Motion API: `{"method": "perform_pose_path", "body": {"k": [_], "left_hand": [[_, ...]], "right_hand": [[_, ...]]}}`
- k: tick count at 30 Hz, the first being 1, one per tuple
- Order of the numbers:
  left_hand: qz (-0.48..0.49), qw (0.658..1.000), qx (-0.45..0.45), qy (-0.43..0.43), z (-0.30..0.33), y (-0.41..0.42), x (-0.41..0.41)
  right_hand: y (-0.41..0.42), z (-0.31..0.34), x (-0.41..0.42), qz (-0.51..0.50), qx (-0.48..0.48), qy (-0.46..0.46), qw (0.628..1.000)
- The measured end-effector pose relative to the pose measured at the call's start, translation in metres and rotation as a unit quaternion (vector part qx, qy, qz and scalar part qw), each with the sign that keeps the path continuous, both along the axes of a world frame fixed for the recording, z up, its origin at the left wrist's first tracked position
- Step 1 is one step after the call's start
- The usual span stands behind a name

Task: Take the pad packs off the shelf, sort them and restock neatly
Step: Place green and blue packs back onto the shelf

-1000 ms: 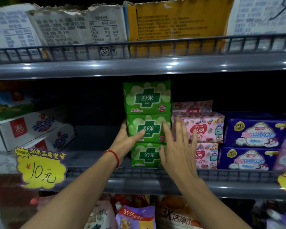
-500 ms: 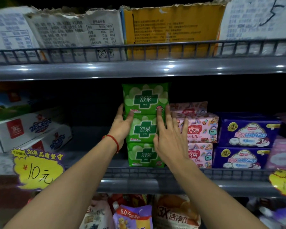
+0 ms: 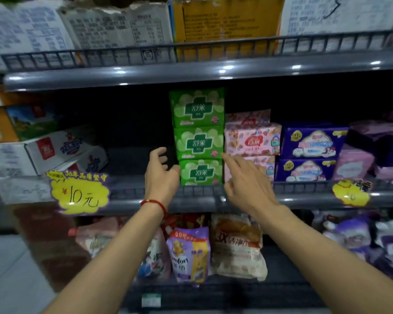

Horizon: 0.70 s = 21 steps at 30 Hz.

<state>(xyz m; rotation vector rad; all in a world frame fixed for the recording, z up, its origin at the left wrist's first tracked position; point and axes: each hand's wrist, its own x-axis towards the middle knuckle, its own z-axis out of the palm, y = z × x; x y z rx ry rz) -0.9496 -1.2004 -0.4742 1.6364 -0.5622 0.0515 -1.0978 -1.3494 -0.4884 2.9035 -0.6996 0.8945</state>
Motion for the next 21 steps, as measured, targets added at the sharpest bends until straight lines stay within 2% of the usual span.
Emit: {"method": "perform_pose_path", "body": {"k": [3, 7, 11, 16, 19, 21], "left_hand": [[-0.03, 0.999, 0.032, 0.002, -0.041, 0.04, -0.033], [-0.057, 0.994, 0.06, 0.065, -0.092, 0.097, -0.066], [-0.011, 0.988, 0.077, 0.134, -0.141, 0.169, -0.073], [0.1, 0.965, 0.121, 0.209, -0.197, 0.263, -0.078], [0.128, 0.955, 0.12, 0.238, -0.215, 0.285, -0.092], [0.108, 0.96, 0.109, 0.235, -0.212, 0.273, -0.098]], "right_hand": [[0.024, -0.029, -0.042, -0.007, 0.092, 0.039, 0.995], [0.067, -0.07, -0.068, 0.012, 0.203, 0.087, 0.975], [0.138, -0.107, -0.044, 0.081, 0.275, 0.201, 0.937], [0.219, -0.171, -0.003, 0.162, 0.344, 0.327, 0.865], [0.248, -0.202, 0.001, 0.151, 0.388, 0.334, 0.845], [0.25, -0.2, 0.001, 0.139, 0.405, 0.288, 0.857]]}}
